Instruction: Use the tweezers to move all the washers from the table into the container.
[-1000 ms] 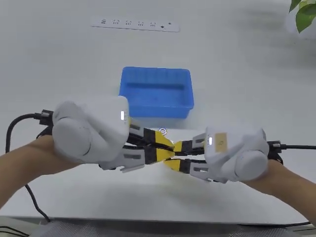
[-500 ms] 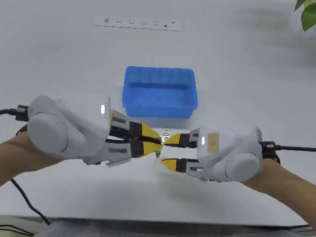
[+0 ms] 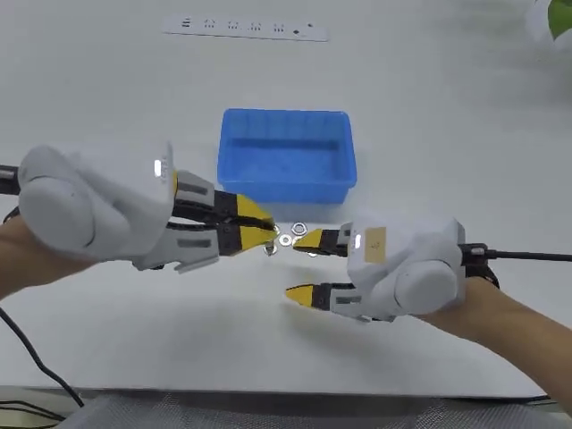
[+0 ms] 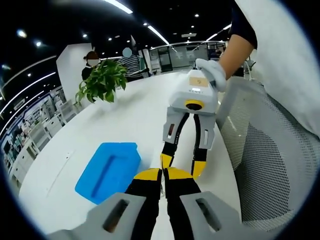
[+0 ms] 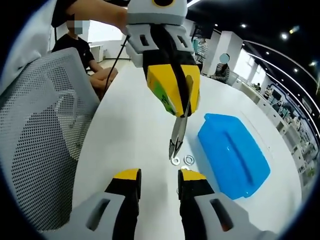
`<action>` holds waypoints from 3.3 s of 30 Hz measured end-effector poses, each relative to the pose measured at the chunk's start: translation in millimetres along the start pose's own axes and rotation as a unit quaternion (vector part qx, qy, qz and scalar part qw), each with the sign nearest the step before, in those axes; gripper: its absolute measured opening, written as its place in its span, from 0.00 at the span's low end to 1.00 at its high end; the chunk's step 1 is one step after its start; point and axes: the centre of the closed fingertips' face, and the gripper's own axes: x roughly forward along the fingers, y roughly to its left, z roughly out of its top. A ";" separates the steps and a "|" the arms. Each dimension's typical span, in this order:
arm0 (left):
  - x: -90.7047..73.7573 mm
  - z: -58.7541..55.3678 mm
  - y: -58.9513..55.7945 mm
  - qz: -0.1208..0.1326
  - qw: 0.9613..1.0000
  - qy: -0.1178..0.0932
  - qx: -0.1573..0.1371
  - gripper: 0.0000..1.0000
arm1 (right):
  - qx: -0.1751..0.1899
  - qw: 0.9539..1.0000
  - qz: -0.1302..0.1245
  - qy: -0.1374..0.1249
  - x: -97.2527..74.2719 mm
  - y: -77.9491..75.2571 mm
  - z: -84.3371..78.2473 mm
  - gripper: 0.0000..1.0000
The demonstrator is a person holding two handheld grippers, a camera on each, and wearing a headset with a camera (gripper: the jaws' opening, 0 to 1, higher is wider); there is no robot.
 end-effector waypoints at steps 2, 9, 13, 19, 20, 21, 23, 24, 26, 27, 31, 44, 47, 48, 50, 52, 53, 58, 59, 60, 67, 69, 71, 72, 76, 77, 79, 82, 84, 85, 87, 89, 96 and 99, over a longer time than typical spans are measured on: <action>0.8 -1.6 0.9 -0.001 1.000 0.004 0.003 0.06 | 0.001 1.000 -0.004 -0.001 -0.2 -0.8 -0.6 0.30; 4.1 -4.9 1.6 -0.006 1.000 0.009 0.006 0.06 | 0.011 1.000 -0.003 0.002 -0.8 1.5 -6.5 0.30; 5.7 -5.0 1.0 -0.010 1.000 0.010 0.001 0.06 | 0.015 1.000 -0.002 0.002 -0.6 2.7 -7.2 0.30; 6.0 -5.4 3.3 -0.009 1.000 0.009 -0.003 0.06 | 0.018 1.000 -0.001 -0.001 1.2 2.8 -6.3 0.30; 5.9 -5.5 3.4 -0.011 1.000 0.010 -0.005 0.06 | 0.019 1.000 -0.001 -0.001 1.4 3.0 -6.0 0.29; 5.8 -5.6 3.1 -0.014 1.000 0.010 -0.007 0.06 | 0.018 1.000 -0.001 -0.002 1.7 3.0 -5.4 0.29; 5.4 -6.1 2.3 -0.024 0.999 0.010 -0.024 0.06 | 0.018 1.000 -0.001 -0.003 2.1 2.2 -4.3 0.29; 5.1 -6.7 -0.4 -0.034 0.998 0.011 -0.042 0.06 | 0.018 1.000 -0.001 -0.004 2.2 1.6 -3.7 0.29; 4.3 -7.5 6.1 -0.032 0.999 0.017 -0.035 0.06 | 0.020 1.000 -0.002 -0.005 3.3 -0.1 -3.0 0.29; 3.4 -9.1 8.4 -0.034 0.998 0.025 -0.047 0.06 | 0.020 1.000 -0.003 -0.005 3.9 -1.2 -2.8 0.29; 3.0 -11.2 13.9 -0.041 0.997 0.035 -0.059 0.06 | 0.020 1.000 -0.003 -0.008 5.3 -3.8 -1.2 0.29; 3.3 -20.0 11.9 -0.076 0.992 0.066 -0.071 0.07 | 0.017 1.000 0.010 -0.017 20.8 -18.4 6.9 0.29; 2.6 -26.3 10.5 -0.080 0.992 0.081 -0.059 0.08 | 0.020 0.999 0.016 -0.025 22.8 -22.0 11.2 0.29; 2.4 -26.4 10.6 -0.079 0.992 0.081 -0.058 0.08 | 0.022 0.999 0.017 -0.028 23.1 -23.1 12.8 0.29; 2.5 -26.2 11.2 -0.077 0.992 0.078 -0.061 0.08 | 0.024 0.999 0.019 -0.032 24.1 -25.5 15.6 0.28; 3.6 -25.5 12.0 -0.071 0.993 0.074 -0.059 0.08 | 0.026 0.999 0.022 -0.034 25.4 -27.0 17.2 0.28; 4.2 -24.7 11.6 -0.071 0.993 0.072 -0.059 0.08 | 0.028 0.999 0.024 -0.035 26.2 -27.4 17.9 0.27; 7.3 -21.6 11.2 -0.068 0.994 0.064 -0.062 0.08 | 0.028 0.998 0.032 -0.037 27.8 -25.3 18.5 0.25; 7.2 -21.7 11.1 -0.068 0.994 0.064 -0.062 0.07 | 0.029 0.998 0.033 -0.037 27.9 -24.8 18.5 0.25; 7.0 -21.8 10.9 -0.068 0.994 0.064 -0.060 0.07 | 0.028 0.998 0.034 -0.037 28.1 -24.3 18.5 0.25; 6.5 -21.9 10.1 -0.070 0.994 0.064 -0.055 0.07 | 0.024 0.997 0.052 -0.046 31.0 -24.2 20.1 0.18; 7.5 -20.9 9.9 -0.070 0.994 0.063 -0.055 0.07 | 0.022 0.997 0.058 -0.048 31.0 -25.2 21.4 0.18; 8.7 -20.0 10.4 -0.070 0.994 0.062 -0.055 0.07 | 0.020 0.996 0.062 -0.053 29.8 -27.2 24.2 0.18; 9.1 -19.8 10.5 -0.071 0.994 0.062 -0.055 0.07 | 0.020 0.996 0.065 -0.057 29.0 -28.0 26.2 0.17; 12.0 -17.8 11.4 -0.071 0.994 0.059 -0.054 0.07 | 0.020 0.995 0.074 -0.055 29.2 -27.6 26.4 0.14; 12.4 -17.6 11.6 -0.071 0.994 0.058 -0.054 0.07 | 0.020 0.995 0.077 -0.055 29.4 -26.8 26.1 0.13; 13.2 -17.1 11.6 -0.073 0.994 0.058 -0.054 0.07 | 0.019 0.995 0.083 -0.053 29.9 -24.5 25.5 0.11; 13.6 -16.2 10.9 -0.075 0.994 0.058 -0.050 0.07 | 0.026 0.995 0.083 -0.053 30.1 -24.4 25.2 0.11; 14.0 -15.7 9.9 -0.077 0.994 0.057 -0.050 0.07 | 0.028 0.995 0.084 -0.054 29.7 -23.8 24.8 0.10; 14.2 -15.5 9.6 -0.077 0.994 0.057 -0.050 0.07 | 0.027 0.995 0.083 -0.054 29.6 -23.9 24.7 0.10; 14.8 -15.1 9.3 -0.076 0.994 0.056 -0.052 0.08 | 0.025 0.995 0.082 -0.053 29.2 -23.6 24.6 0.09; 15.9 -14.9 10.0 -0.070 0.994 0.059 -0.053 0.08 | 0.023 0.995 0.078 -0.051 28.8 -24.1 24.3 0.09; 15.1 -21.7 5.4 -0.063 0.994 0.067 -0.061 0.16 | 0.014 0.996 0.065 -0.058 28.0 -22.0 24.7 0.09; 12.3 -23.0 4.8 -0.054 0.994 0.064 -0.064 0.20 | 0.019 0.996 0.063 -0.059 27.8 -22.7 24.9 0.09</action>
